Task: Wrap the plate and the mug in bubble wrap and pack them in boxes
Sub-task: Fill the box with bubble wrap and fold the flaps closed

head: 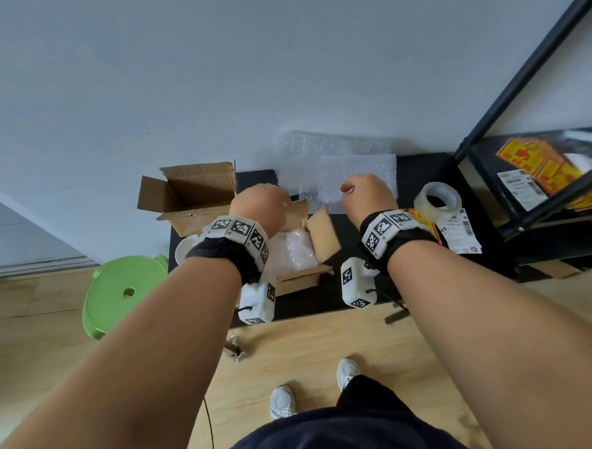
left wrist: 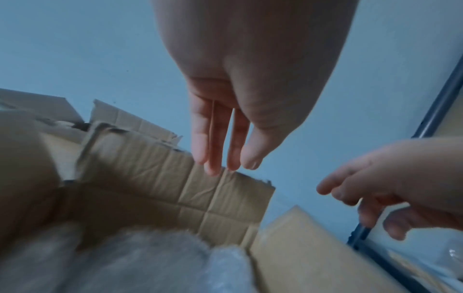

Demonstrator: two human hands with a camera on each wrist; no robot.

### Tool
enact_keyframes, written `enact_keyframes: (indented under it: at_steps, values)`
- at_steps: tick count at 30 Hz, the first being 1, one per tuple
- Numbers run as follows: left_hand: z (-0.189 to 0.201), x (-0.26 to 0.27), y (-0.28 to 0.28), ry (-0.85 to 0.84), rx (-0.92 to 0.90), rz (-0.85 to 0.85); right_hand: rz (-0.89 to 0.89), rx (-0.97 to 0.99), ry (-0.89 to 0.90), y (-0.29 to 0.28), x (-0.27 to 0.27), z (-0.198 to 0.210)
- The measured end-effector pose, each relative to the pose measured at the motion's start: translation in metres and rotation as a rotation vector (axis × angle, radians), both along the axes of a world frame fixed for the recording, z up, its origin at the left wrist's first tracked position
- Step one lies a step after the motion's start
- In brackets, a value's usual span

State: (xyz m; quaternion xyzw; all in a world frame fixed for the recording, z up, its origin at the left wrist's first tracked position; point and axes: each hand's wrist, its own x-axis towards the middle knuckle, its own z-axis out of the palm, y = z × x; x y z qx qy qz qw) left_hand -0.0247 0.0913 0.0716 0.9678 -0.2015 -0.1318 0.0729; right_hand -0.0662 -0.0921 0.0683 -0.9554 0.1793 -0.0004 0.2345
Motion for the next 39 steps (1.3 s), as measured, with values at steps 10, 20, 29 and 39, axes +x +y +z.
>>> enact_keyframes:
  at_steps: [10, 20, 29, 39]
  values:
    - [0.017, 0.017, -0.094, -0.034, -0.146, 0.011, -0.016, -0.037, 0.187, -0.083, 0.004, -0.001]
    - [-0.034, 0.036, -0.202, 0.133, 0.033, 0.114, 0.126, -0.030, 0.336, -0.183, 0.059, -0.038]
    - [-0.072, 0.046, -0.212, 0.222, 0.028, 0.352, 0.335, -0.168, 0.238, -0.194, 0.128, -0.065]
    - [-0.079, 0.027, -0.208, 0.280, -0.004, 0.505, 0.469, -0.370, 0.318, -0.188, 0.147, -0.078]
